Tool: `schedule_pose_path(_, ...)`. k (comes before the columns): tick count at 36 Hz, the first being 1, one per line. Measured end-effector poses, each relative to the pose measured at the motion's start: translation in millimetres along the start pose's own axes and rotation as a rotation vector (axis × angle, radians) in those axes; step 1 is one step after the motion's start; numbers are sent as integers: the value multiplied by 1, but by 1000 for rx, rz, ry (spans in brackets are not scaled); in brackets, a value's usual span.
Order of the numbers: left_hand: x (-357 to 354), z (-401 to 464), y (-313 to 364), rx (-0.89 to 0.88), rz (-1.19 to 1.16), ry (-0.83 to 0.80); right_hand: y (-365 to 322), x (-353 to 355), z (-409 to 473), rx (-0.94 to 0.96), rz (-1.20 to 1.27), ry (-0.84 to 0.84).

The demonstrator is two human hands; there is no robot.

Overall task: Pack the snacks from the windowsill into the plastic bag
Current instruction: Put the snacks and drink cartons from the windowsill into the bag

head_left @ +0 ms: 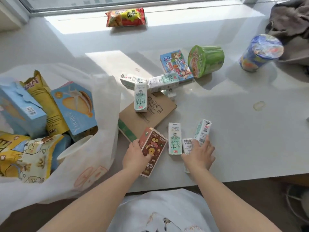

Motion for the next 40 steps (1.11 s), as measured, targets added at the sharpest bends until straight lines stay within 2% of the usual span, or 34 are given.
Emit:
schedule_pose_path(4, -2, -1, -5, 87, -37, 3, 2, 0, 11, 22, 32, -28)
schedule_pose_path(8, -3, -3, -3, 133, -27, -7, 3, -3, 15, -22, 185, -95)
schedule_pose_path(14, -7, -9, -6, 193, -61, -11, 5, -2, 23, -74, 274, -152)
schedule_pose_path(21, -5, -17, -12, 213, -137, 20, 17, -6, 18, -109, 413, -125)
schedule_pose_path(27, 9, -26, -10, 195, -286, 82, 14, -13, 0, -209, 607, -189)
schedule_pose_path(32, 28, -33, 5, 113, -541, 131, -8, -1, -21, -185, 701, -67)
schedule_pose_path(36, 66, -44, 16, -57, -701, 180, -26, 35, -32, -146, 701, 132)
schedule_pose_path(40, 118, -58, 8, -186, -848, 253, -57, 81, -57, -22, 776, 319)
Point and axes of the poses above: each hand's wrist, its own z-axis towards the middle knuckle, its own x-axis out of the back of the hand, y = z × x, the point moved 4 cm from there along z, towards the middle knuckle, and after that the axes turned 15 degrees about -z, right-handed, at the moved point
